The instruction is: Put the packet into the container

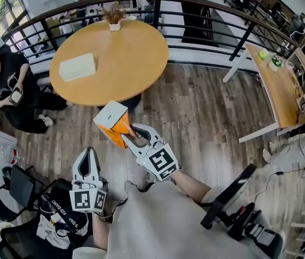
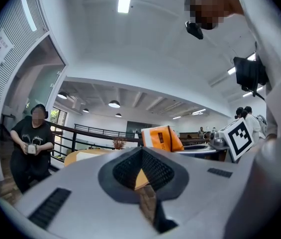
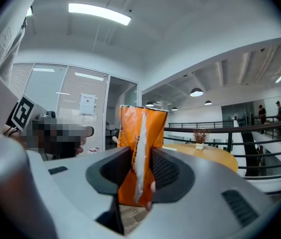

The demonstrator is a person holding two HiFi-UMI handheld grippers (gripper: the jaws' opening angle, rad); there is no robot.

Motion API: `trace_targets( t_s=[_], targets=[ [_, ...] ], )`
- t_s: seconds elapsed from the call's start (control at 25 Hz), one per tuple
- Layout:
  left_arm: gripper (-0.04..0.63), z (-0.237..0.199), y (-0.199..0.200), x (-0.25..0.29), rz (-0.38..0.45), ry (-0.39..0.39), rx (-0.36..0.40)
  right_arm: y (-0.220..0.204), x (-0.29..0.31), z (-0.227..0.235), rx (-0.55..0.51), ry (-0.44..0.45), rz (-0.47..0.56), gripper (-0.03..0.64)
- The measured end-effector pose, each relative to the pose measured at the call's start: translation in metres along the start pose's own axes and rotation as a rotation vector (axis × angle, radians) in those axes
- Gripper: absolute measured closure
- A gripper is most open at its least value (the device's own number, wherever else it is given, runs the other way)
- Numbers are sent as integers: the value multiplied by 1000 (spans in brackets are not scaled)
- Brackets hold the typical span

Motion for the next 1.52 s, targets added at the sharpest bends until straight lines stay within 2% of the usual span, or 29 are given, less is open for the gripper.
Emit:
trace_targets(
  t_s=[0.4,0.64,1.08,1.52],
  targets=[
    [591,23,4,5,13,40,22,-1,-18,18,-18,35,-5,494],
    [591,36,-12,4,-23,71,8,-14,-27,33,-18,37,-27,494],
    [591,7,-17,12,-17,162,-17,-15,1,43,-39,81,-39,494],
    [591,-37,-24,64,-9,117,-25,-16,51,67,-75,37,-49,494]
  ],
)
Point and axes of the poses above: the fingertips, and each gripper's own axes: x forward along the fingers, z to its right, y out of its top, the point moved 5 cm from there along -x, backward along the fingers, and after that the axes turned 1 degree about y, right-handed, at the moved point
